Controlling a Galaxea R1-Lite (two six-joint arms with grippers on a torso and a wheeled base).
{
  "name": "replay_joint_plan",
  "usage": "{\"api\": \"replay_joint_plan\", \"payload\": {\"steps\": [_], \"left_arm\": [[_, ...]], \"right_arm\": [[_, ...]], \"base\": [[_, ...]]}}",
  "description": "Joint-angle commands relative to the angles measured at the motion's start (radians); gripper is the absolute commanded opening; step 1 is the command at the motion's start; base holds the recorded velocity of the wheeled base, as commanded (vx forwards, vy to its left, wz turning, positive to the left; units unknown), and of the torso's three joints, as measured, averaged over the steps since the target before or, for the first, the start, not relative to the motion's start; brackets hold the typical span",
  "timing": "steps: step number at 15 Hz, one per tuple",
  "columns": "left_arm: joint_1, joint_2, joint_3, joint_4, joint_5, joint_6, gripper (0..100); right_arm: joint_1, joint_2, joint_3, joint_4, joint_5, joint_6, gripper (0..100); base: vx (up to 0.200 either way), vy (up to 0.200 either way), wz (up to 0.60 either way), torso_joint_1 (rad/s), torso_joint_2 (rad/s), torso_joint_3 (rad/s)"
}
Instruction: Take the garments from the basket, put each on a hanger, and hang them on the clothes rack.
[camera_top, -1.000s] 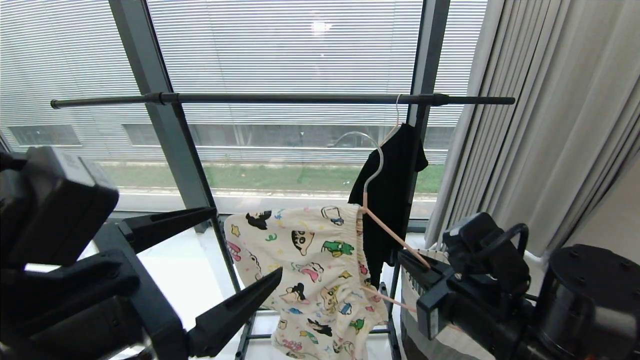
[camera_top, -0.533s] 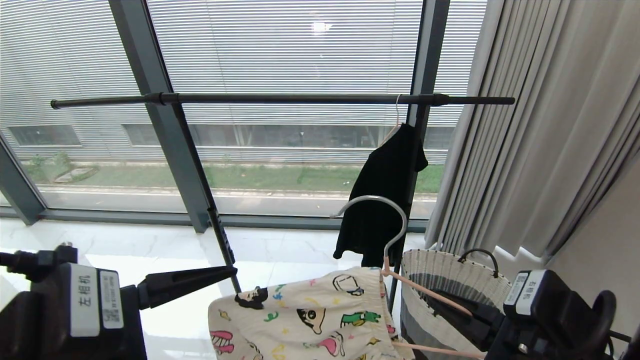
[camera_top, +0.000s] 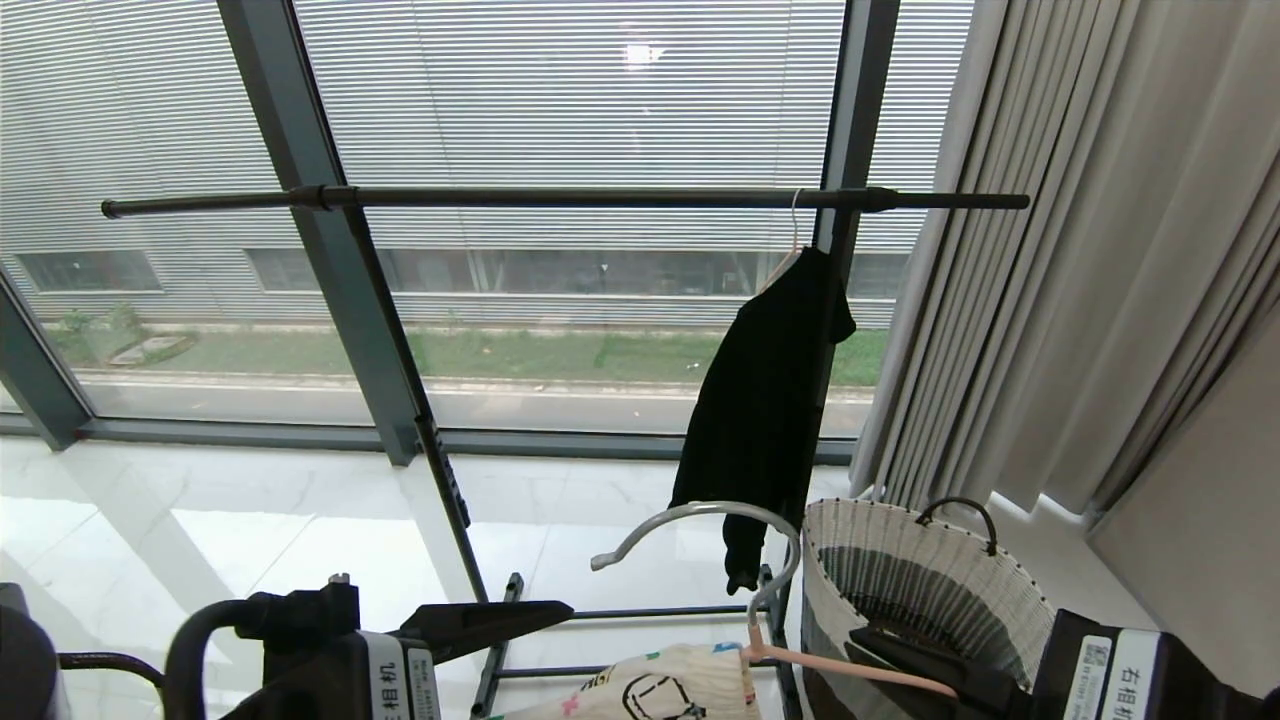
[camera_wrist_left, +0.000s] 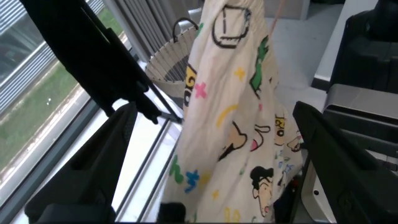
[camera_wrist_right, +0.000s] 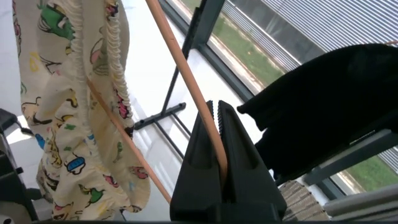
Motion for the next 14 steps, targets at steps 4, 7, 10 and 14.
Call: {"api": "replay_joint_plan", "payload": {"steps": [4,7,10,14], "left_arm": [[0.013,0.028,0.012,-0.001,0.002,-0.004,100],[0.037,0.049,0.011,-0.001,0.002,-0.004,100],[0.045,0.057,0.011,-0.007,0.002,-0.007,0],[0.045,0.057,0.008,-0.007,0.002,-0.006,0]], "right_arm": [[0.043,-0.021,0.005,-0.001,0.000,-0.005,0],[0.058,-0.044,0.022,-0.001,0.000,-0.022,0],[0.069,-0.051,0.022,-0.001,0.000,-0.027,0],[0.075,-0.050,0.022,-0.001,0.000,-0.027,0]], "base": [[0.000,0.000,0.00,0.000,0.00,0.000],[0.000,0.000,0.00,0.000,0.00,0.000],[0.000,0.000,0.00,0.000,0.00,0.000],[0.000,0.000,0.00,0.000,0.00,0.000]]}}
